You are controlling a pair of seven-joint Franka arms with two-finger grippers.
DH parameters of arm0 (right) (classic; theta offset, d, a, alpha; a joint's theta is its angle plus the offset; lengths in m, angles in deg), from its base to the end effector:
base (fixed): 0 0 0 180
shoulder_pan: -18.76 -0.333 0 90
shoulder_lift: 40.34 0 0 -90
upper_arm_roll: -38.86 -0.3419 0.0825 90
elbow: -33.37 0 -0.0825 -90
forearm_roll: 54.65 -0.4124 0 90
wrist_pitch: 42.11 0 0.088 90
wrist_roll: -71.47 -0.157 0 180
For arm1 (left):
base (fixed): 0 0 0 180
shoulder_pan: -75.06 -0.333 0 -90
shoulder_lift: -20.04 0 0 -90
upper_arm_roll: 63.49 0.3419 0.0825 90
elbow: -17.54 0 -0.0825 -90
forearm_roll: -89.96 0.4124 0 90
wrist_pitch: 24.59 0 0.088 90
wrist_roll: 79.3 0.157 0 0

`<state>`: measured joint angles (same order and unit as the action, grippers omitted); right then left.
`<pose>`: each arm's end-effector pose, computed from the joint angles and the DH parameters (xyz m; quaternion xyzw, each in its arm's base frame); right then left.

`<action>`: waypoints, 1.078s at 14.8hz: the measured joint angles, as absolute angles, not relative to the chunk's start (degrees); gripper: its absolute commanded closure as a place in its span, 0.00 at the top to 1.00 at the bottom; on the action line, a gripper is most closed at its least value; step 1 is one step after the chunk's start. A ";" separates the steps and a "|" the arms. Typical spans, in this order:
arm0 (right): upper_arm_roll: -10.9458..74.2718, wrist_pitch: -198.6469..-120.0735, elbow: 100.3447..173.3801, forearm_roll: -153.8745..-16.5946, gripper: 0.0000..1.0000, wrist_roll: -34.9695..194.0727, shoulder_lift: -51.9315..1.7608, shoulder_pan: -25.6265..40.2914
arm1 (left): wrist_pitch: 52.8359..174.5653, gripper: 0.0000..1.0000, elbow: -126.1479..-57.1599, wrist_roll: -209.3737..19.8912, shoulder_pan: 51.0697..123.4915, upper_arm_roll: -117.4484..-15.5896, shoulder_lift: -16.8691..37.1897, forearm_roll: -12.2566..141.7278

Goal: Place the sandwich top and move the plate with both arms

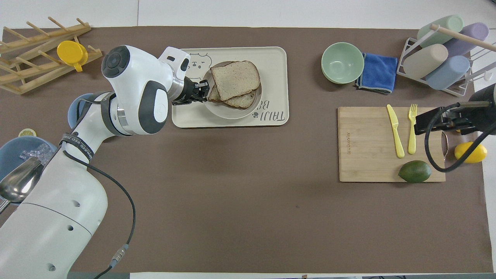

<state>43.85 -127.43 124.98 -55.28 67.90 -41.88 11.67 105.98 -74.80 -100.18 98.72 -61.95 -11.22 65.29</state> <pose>0.5601 0.0217 0.5952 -0.9990 0.0125 0.0418 0.0046 0.6810 -0.3071 0.2823 0.9778 0.1159 -0.0042 0.1744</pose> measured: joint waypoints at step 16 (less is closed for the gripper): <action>43.74 -127.43 124.98 -55.28 1.00 67.90 -41.88 11.65 | 97.04 1.00 -74.01 -94.92 95.66 -56.93 -3.11 75.14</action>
<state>43.74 -127.43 124.98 -55.28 67.90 -41.88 11.65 97.04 -74.01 -94.92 95.66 -56.93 -3.11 75.14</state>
